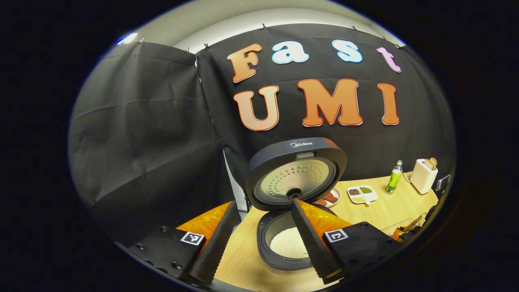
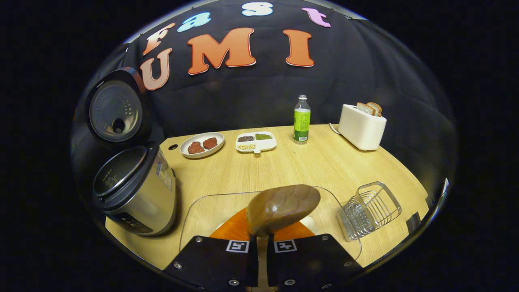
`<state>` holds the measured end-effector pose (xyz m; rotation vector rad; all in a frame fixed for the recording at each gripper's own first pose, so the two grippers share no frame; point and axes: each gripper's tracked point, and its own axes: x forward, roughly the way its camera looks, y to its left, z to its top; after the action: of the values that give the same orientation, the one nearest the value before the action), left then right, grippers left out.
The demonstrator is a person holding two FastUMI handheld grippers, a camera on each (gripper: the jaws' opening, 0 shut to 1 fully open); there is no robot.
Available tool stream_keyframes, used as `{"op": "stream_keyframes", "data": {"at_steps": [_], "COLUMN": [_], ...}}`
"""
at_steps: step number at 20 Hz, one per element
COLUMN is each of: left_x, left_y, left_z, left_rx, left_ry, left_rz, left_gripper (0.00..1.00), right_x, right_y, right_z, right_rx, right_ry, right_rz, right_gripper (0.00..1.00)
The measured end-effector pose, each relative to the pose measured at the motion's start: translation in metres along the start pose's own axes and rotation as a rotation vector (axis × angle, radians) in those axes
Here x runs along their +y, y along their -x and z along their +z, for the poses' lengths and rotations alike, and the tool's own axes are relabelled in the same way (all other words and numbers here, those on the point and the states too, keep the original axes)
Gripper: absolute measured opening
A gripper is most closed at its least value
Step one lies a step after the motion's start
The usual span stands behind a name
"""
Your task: Close the left gripper, press the button to open the rice cooker; take a wooden spoon from the chopstick holder with the right hand, scoop a spoonful of rice and pour it into the rice cooker, then put the wooden spoon back into the chopstick holder.
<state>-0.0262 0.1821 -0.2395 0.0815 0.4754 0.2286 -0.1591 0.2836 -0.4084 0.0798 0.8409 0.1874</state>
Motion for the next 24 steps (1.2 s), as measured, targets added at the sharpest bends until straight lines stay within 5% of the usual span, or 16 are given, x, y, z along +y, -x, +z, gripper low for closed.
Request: {"op": "stream_keyframes", "data": {"at_steps": [6,20,24], "left_x": [0.017,0.022,0.017], "left_y": [0.003,0.007,0.008], "left_z": [-0.003,-0.006,-0.011], "left_rx": [0.008,0.015,0.035], "left_ry": [0.001,0.002,0.016], "left_rz": [0.029,0.033,0.034], "left_gripper": [0.92,0.92,0.92], "right_x": [0.037,0.004,0.004], "right_y": [-0.003,-0.029,-0.022], "right_z": [-0.002,-0.012,0.001], "right_rx": [0.045,0.277,0.279], "right_ry": [-0.085,-0.570,-0.714], "right_rz": [0.095,0.218,0.313], "right_gripper": [0.08,0.08,0.08]}}
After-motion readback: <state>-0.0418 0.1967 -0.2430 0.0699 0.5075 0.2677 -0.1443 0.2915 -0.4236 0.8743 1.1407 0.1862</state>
